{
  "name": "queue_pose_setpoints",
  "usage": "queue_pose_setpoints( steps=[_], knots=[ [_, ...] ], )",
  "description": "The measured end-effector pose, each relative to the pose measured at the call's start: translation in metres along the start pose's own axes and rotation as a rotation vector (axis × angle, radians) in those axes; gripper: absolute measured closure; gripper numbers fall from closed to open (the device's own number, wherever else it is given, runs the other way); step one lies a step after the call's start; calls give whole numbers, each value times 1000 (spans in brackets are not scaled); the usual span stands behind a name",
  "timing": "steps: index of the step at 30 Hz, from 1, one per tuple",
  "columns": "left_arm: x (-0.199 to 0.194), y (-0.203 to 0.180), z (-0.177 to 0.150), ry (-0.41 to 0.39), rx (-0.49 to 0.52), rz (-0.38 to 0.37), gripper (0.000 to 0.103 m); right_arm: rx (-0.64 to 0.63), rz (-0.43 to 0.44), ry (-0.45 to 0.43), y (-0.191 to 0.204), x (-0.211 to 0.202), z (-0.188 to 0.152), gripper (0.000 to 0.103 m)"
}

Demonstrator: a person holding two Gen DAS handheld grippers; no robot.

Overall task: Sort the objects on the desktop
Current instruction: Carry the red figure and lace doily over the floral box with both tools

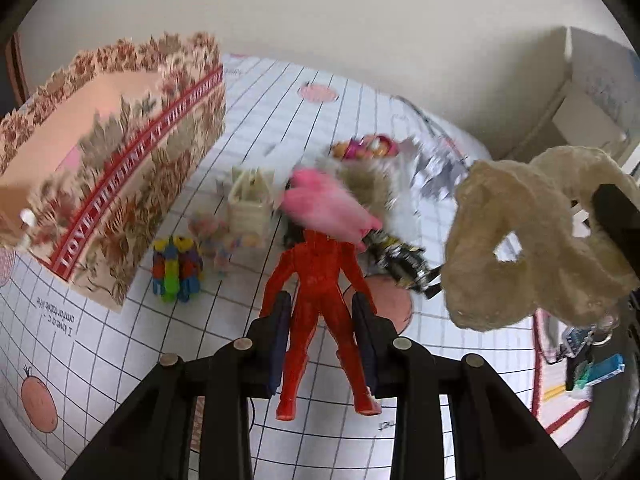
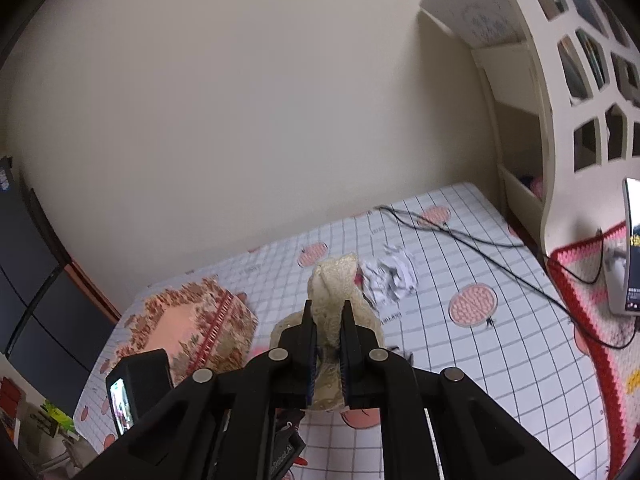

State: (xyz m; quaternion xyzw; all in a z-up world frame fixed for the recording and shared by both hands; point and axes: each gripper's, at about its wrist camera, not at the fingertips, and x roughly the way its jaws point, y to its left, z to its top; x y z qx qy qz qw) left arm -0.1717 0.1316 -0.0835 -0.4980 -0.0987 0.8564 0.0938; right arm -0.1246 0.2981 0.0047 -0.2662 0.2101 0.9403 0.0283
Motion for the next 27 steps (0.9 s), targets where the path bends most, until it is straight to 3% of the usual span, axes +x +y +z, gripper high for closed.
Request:
queue_pose_setpoints(
  steps=[13, 27],
  knots=[
    [-60, 13, 27, -158, -12, -126, 70, -130, 41, -80, 53, -10, 2, 92],
    [-77, 63, 49, -209, -128, -200, 70, -230, 40, -75, 93, 1, -7, 93]
  ],
)
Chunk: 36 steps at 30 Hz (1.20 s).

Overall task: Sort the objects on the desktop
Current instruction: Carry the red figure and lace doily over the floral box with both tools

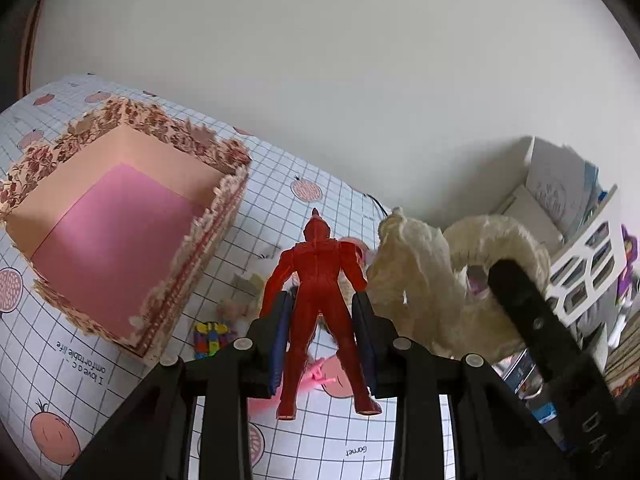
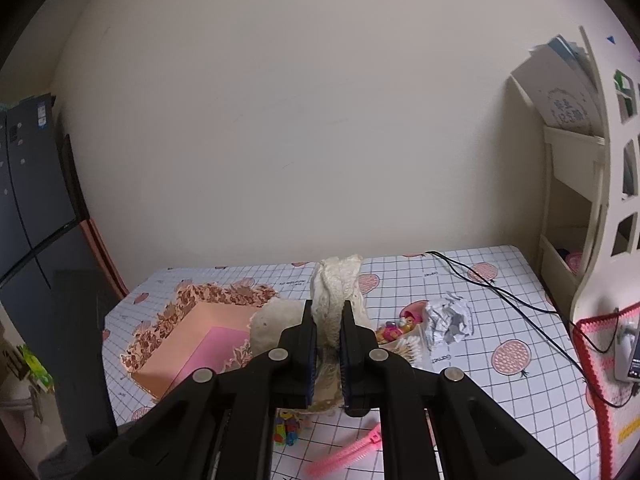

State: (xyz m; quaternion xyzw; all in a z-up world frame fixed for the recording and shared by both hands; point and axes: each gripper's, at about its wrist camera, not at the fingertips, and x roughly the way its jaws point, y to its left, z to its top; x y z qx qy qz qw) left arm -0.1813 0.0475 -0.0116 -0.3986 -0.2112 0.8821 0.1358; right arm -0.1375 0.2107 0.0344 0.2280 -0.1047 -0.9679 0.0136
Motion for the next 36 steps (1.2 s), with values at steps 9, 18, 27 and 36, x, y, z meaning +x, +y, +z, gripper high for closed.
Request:
queue_pose_setpoints(
  steps=[9, 18, 27, 36],
  knots=[
    [-22, 33, 20, -77, -74, 11, 70, -77, 16, -3, 33, 14, 0, 93],
    [-39, 67, 33, -132, -157, 38, 70, -132, 60, 0, 68, 25, -1, 93],
    [-57, 106, 52, -201, -227, 71, 70, -155, 116, -5, 95, 32, -3, 93],
    [-59, 132, 57, -211, -277, 83, 70, -156, 147, 31, 112, 49, -12, 93]
  ],
)
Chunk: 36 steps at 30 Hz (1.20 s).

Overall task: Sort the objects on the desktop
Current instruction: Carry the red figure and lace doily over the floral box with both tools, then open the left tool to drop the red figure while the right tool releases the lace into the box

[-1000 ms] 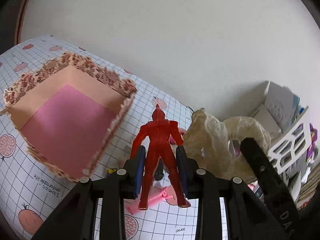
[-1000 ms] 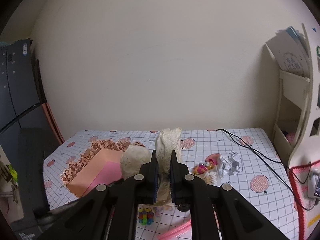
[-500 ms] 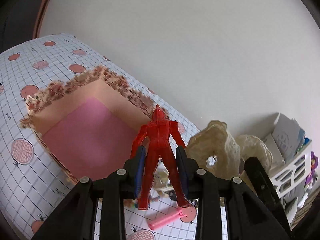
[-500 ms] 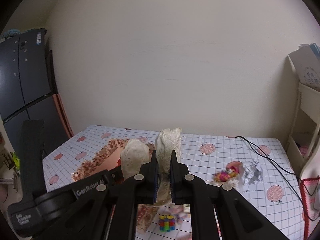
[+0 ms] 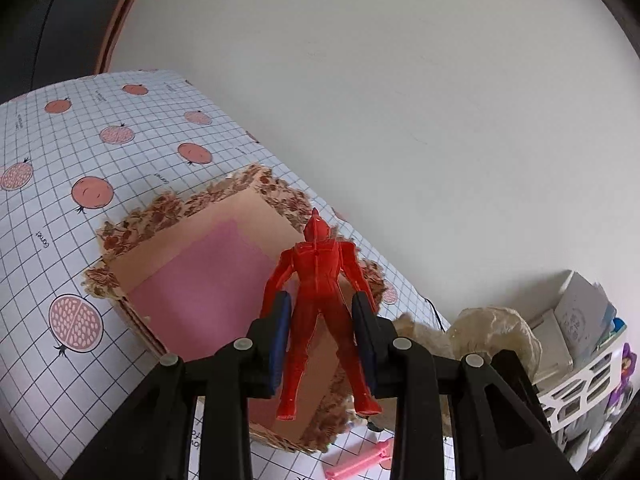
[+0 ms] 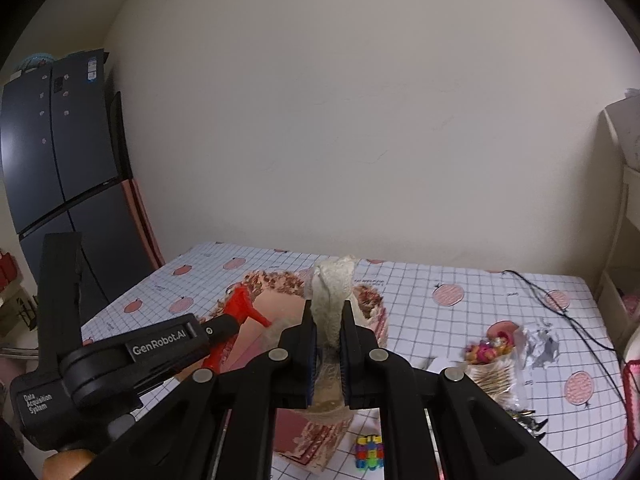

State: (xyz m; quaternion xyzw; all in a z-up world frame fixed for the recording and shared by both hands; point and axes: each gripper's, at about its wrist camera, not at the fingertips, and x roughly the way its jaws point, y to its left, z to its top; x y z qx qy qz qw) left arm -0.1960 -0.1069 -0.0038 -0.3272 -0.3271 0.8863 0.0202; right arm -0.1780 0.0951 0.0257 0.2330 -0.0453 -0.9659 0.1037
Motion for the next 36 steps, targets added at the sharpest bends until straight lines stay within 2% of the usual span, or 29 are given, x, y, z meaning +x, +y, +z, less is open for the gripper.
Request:
queue_pose_setpoints(
  steps=[8, 20, 32, 36],
  knots=[
    [4, 26, 3, 7, -60, 15, 70, -11, 20, 11, 15, 10, -6, 93],
    [6, 54, 6, 7, -127, 45, 70, -5, 37, 77, 23, 31, -18, 93],
    [19, 55, 0, 52, -117, 69, 70, 10, 38, 180, 21, 59, -37, 93],
    [23, 56, -2, 71, -118, 71, 70, 26, 38, 211, 20, 66, -41, 90]
  ],
)
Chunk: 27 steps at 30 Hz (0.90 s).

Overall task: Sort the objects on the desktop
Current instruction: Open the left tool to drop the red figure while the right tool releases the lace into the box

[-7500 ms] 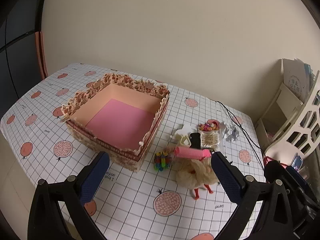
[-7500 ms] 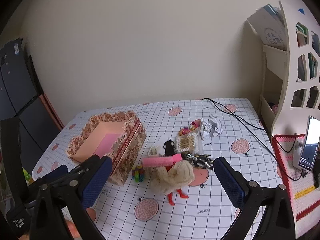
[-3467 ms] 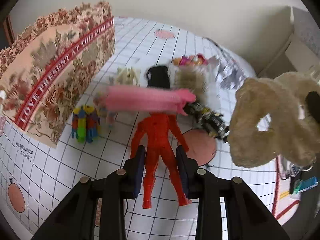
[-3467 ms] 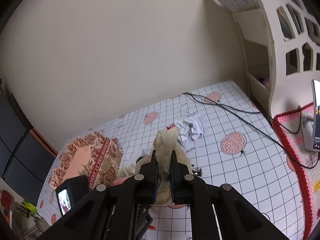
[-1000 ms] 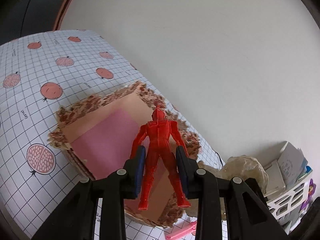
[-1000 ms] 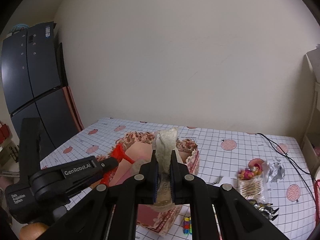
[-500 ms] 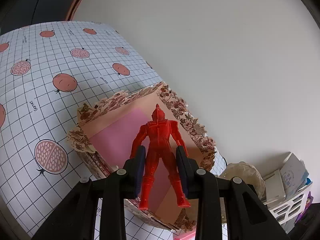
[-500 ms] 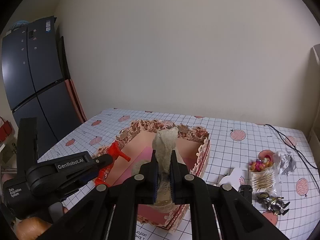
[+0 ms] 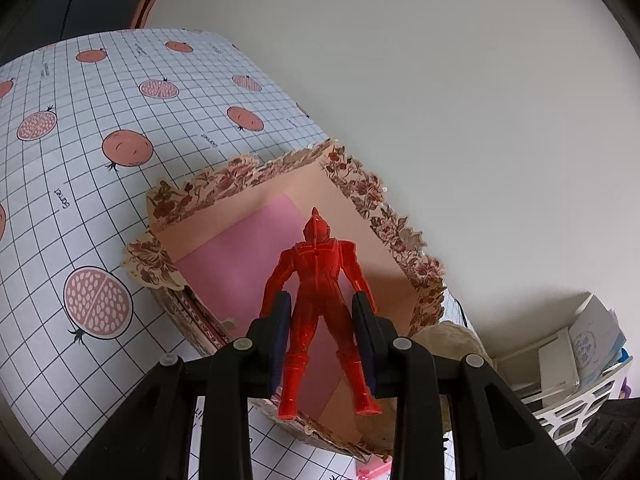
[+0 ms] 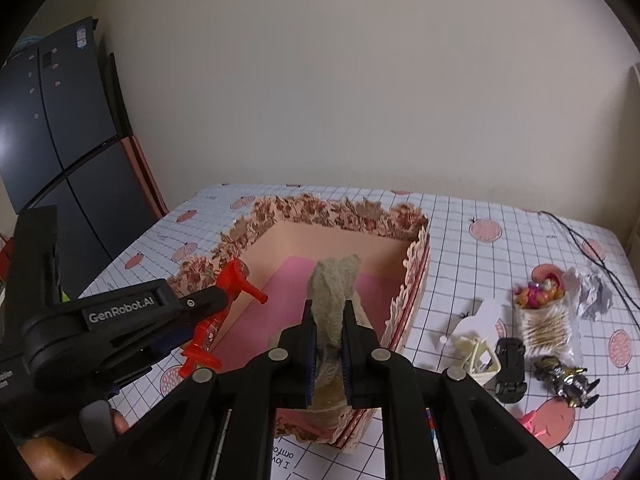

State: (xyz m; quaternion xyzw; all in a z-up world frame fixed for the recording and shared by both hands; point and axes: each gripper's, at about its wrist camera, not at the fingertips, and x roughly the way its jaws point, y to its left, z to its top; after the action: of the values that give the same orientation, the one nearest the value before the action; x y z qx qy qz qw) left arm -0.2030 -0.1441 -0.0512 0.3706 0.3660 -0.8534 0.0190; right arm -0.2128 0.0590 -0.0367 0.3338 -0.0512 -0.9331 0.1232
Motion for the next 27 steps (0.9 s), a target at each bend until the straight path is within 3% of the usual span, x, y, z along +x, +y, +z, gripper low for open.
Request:
queue_pose_setpoints(
  steps=[8, 14, 22, 27],
  knots=[
    [3, 1, -2, 12, 2, 19, 70, 3, -14, 39, 2, 6, -1, 89],
    [4, -2, -3, 18, 9, 32, 70, 4, -21, 41, 4, 6, 0, 77],
    [6, -6, -4, 23, 29, 51, 69, 6, -27, 33, 0, 1, 3, 77],
    [5, -10, -5, 18, 43, 67, 61, 23, -38, 33, -7, -3, 6, 77]
  ],
)
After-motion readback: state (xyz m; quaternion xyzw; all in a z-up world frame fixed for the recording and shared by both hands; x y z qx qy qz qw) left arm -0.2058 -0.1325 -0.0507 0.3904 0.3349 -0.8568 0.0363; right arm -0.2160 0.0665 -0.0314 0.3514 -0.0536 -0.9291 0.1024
